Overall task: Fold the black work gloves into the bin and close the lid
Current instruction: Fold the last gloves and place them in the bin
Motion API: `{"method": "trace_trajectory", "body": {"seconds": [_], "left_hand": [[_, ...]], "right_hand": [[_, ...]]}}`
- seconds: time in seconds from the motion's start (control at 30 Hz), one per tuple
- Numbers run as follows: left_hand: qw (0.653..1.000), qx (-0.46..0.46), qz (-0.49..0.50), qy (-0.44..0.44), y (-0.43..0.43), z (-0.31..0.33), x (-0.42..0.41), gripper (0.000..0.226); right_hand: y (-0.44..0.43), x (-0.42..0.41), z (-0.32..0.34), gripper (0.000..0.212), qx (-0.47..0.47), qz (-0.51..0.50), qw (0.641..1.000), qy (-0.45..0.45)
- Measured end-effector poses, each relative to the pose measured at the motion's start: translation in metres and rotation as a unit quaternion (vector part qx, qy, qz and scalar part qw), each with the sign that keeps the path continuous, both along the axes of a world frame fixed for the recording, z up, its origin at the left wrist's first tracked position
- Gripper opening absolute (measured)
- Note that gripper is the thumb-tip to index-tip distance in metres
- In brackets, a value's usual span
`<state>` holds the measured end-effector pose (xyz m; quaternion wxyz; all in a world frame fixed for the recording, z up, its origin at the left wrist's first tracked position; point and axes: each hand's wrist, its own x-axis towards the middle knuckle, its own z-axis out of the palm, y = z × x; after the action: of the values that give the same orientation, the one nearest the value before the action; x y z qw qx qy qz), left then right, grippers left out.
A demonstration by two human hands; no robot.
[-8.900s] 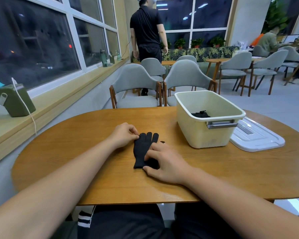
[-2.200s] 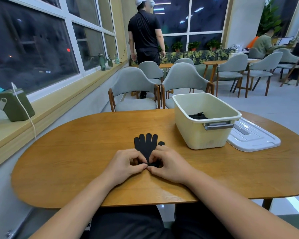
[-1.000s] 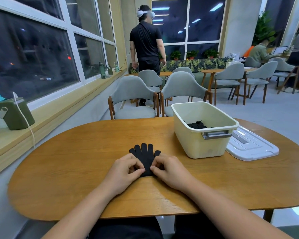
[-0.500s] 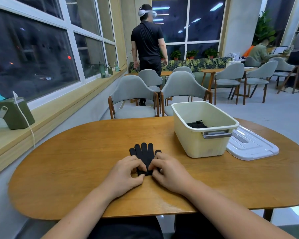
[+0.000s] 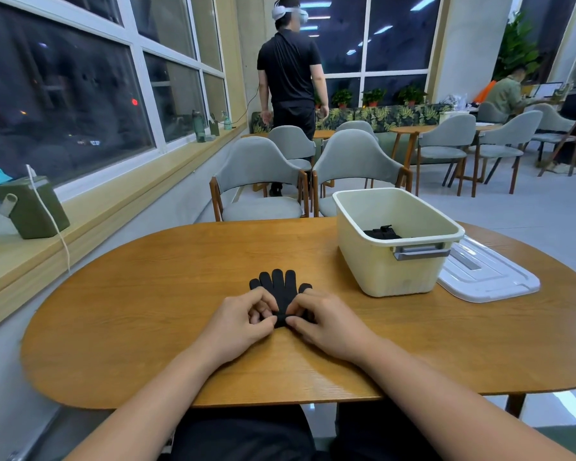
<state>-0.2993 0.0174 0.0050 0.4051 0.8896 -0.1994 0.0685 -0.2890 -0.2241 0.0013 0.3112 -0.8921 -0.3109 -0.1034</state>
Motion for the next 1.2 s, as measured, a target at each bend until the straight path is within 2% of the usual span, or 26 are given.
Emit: {"method": "trace_trajectory", "body": {"seconds": [0.13, 0.4, 0.6, 0.73, 0.83, 0.93, 1.2], "left_hand": [[1.000, 0.015, 0.004, 0.004, -0.001, 0.001, 0.001, 0.013], [0.998, 0.044, 0.036, -0.014, -0.003, -0.002, 0.004, 0.014], [0.995, 0.061, 0.052, -0.055, -0.003, -0.003, 0.005, 0.014], [0.991, 0.069, 0.035, -0.111, -0.004, -0.003, 0.002, 0.018], [0.984, 0.096, 0.010, -0.152, -0.004, -0.004, 0.002, 0.020], [0.978, 0.118, 0.003, -0.171, -0.002, -0.006, 0.003, 0.020], [0.977, 0.127, -0.010, -0.172, 0.000, -0.007, 0.000, 0.019]], "right_hand": [[-0.001, 0.000, 0.004, 0.008, 0.026, -0.003, 0.998, 0.048], [0.002, 0.006, 0.002, 0.013, 0.031, -0.046, 0.997, 0.058], [0.005, 0.009, -0.005, 0.014, 0.016, -0.071, 0.997, 0.010], [0.006, 0.010, -0.010, 0.001, 0.014, -0.082, 0.995, -0.046], [0.007, 0.007, -0.010, 0.017, -0.010, -0.067, 0.993, -0.101], [0.008, 0.004, -0.009, 0.021, -0.047, -0.037, 0.987, -0.150], [0.009, -0.002, -0.007, 0.021, -0.083, -0.016, 0.985, -0.150]]}}
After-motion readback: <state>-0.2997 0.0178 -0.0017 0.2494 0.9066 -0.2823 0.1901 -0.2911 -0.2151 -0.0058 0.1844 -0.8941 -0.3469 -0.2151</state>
